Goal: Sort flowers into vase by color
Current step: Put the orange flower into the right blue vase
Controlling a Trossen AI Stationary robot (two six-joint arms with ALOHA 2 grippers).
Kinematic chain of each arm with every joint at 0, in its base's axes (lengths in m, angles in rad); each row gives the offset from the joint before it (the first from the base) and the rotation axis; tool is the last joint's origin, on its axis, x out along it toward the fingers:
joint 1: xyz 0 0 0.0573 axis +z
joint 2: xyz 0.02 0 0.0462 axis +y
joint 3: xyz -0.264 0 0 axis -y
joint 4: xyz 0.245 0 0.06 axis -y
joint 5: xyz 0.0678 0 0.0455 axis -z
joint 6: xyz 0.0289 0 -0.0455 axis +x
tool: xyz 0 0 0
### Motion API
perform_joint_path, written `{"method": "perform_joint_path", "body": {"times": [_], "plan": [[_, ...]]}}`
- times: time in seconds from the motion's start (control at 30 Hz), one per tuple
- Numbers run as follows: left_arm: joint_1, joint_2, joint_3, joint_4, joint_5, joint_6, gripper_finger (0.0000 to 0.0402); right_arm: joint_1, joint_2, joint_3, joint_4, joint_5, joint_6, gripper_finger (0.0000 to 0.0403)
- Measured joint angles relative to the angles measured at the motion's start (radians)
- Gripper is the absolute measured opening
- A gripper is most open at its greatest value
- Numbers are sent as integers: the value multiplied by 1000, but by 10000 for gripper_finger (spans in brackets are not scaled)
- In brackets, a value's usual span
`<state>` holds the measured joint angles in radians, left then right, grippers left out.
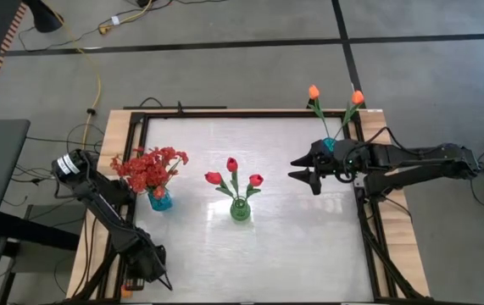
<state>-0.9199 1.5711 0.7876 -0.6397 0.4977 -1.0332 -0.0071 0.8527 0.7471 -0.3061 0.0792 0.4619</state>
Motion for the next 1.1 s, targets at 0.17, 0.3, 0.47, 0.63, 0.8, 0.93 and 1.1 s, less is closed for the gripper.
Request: {"method": "perform_joint_path", "body": {"times": [0.17, 0.3, 0.47, 0.63, 0.8, 0.93, 1.1], "plan": [[1, -18, 1, 13, -52, -87, 128, -1, 0, 0, 0, 0, -26, 254], [21, -66, 1, 6, -144, -154, 128, -12, 0, 0, 0, 0, -29, 254], [43, -123, 2, -1, -215, -242, 128, -15, 0, 0, 1, 0, -43, 254], [44, -124, -5, -22, -194, -383, 128, -15, 0, 0, 1, 0, -55, 254], [44, -124, -8, -23, -247, -509, 128, -15, 0, 0, 2, 0, -96, 254], [44, -124, -8, -24, -252, -549, 128, -15, 0, 0, 3, 0, -105, 254], [44, -124, -8, -27, -264, -645, 128, -5, 0, 0, 2, -1, -109, 254]]}}
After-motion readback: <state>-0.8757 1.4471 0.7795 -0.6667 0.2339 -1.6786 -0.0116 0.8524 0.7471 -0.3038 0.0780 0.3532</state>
